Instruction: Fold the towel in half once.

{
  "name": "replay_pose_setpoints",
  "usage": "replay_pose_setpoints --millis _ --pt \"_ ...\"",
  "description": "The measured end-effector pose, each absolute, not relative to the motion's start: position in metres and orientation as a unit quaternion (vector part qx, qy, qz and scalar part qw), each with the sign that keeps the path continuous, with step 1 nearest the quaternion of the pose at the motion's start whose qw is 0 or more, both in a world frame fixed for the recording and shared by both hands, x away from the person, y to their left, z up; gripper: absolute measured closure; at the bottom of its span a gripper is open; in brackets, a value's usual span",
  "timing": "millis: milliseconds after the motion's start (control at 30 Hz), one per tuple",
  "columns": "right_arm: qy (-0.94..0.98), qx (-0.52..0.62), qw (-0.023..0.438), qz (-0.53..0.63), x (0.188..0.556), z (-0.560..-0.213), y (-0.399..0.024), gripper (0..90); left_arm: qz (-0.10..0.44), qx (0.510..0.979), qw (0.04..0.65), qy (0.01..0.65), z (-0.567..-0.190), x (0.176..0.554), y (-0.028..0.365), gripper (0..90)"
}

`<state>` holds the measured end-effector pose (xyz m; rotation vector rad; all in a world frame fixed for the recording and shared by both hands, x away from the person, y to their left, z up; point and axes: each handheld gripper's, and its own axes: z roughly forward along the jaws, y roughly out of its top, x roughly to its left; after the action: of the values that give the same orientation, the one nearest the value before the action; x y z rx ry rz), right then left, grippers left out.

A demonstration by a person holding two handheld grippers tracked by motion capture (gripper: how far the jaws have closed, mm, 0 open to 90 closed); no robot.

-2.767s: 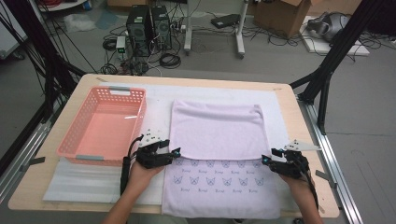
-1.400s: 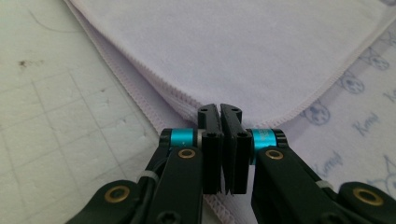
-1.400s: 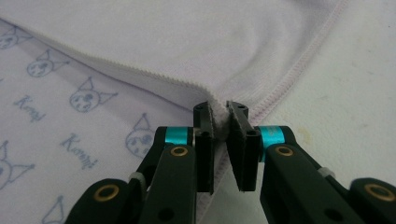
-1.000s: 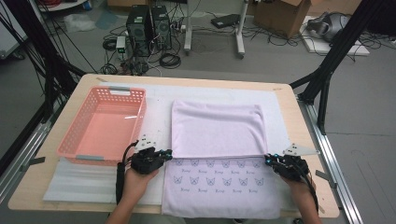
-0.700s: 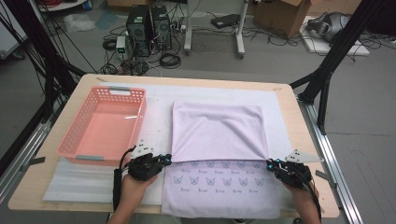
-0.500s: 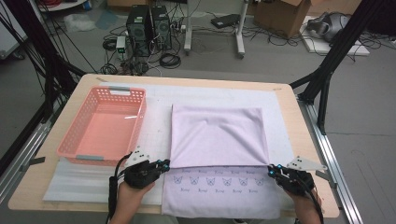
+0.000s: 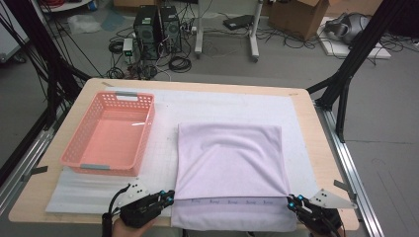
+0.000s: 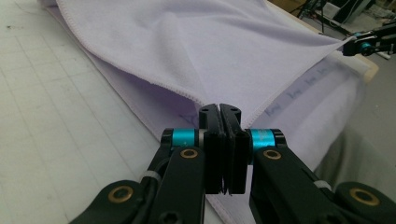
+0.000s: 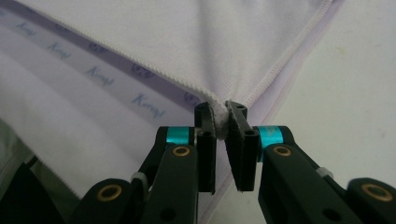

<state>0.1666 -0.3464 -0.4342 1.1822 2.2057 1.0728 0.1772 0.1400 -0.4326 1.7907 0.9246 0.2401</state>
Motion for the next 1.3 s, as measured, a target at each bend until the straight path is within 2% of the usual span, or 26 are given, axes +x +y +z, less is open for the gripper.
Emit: replay_pose_setpoints --millis 300,367,467,533,633,833,1067,1300 --pt "0.801 0.415 0.2 0.383 0.138 -0.428 -0.346 82.3 0.072 0.759 0.528 0.375 -0.435 0.159 0.147 87.6" --pt "0.805 0.413 0.193 0.379 0.135 -0.428 -0.347 79.0 0.067 0.759 0.53 0.371 -0.437 0.16 0.149 85.7" --pt "0.792 0.434 0.184 0.388 0.136 -0.428 -0.352 58.6 0.078 0.747 0.544 0.373 -0.435 0.167 0.151 60.6" --pt "0.773 0.446 0.182 0.414 0.138 -0.423 -0.358 54.0 0.094 0.743 0.548 0.372 -0.434 0.172 0.153 55.3" --pt "0.75 0.456 0.191 0.439 0.145 -0.417 -0.362 52.8 0.105 0.737 0.547 0.381 -0.434 0.183 0.151 53.4" --pt "0.755 0.463 0.211 0.413 0.174 -0.424 -0.351 53.3 0.105 0.735 0.545 0.389 -0.437 0.207 0.139 50.0" --pt "0.773 0.448 0.201 0.401 0.218 -0.433 -0.337 52.6 0.102 0.744 0.532 0.392 -0.441 0.235 0.127 49.8" --pt "0.79 0.428 0.186 0.398 0.247 -0.434 -0.323 51.1 0.101 0.749 0.522 0.396 -0.444 0.256 0.12 49.6"
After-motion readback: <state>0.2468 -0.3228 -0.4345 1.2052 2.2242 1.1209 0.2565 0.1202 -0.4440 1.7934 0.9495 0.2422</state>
